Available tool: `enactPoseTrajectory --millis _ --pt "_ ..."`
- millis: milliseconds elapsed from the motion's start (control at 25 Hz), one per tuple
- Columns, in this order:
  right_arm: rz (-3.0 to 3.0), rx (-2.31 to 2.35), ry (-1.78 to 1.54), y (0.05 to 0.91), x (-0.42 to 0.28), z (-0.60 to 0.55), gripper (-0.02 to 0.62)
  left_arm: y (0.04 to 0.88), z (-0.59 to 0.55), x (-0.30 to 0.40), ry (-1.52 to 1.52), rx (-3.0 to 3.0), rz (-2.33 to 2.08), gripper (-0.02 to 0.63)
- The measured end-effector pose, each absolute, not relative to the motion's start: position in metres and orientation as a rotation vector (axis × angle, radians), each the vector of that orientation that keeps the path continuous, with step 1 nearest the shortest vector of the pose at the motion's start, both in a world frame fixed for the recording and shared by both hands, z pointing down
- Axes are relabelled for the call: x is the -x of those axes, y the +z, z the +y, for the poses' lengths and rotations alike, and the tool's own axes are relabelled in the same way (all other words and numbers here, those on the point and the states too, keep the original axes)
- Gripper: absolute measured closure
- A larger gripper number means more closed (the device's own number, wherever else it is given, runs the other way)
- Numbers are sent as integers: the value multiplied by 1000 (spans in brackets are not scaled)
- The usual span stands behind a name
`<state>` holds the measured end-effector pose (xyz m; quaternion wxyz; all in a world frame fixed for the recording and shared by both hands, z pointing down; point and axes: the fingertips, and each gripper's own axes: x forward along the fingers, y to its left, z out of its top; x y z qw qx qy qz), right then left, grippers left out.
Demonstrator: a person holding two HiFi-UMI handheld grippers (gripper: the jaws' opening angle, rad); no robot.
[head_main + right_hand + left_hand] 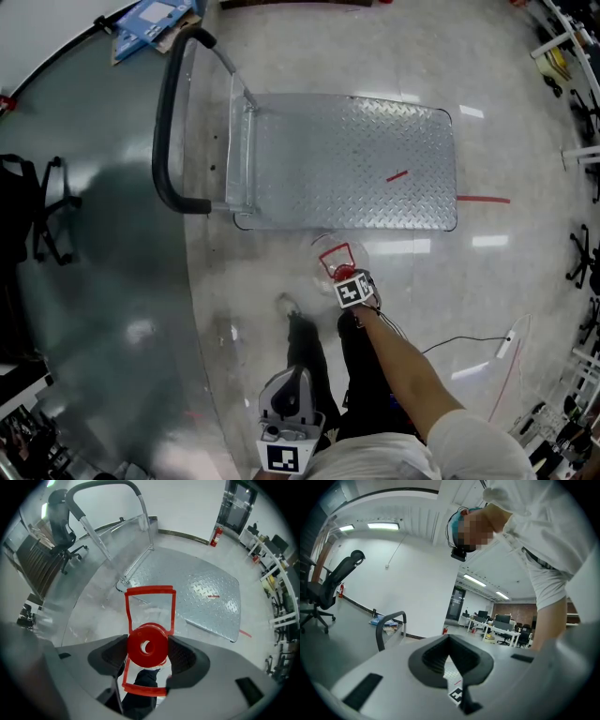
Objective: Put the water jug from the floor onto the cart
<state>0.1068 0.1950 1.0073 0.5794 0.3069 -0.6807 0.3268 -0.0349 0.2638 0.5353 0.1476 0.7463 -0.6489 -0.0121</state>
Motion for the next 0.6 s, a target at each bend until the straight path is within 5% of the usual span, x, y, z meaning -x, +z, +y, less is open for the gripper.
enactPoseTrajectory --millis 600 --pt "-1674 -768 837 809 -94 180 325 455 244 94 -211 -2331 -1896 603"
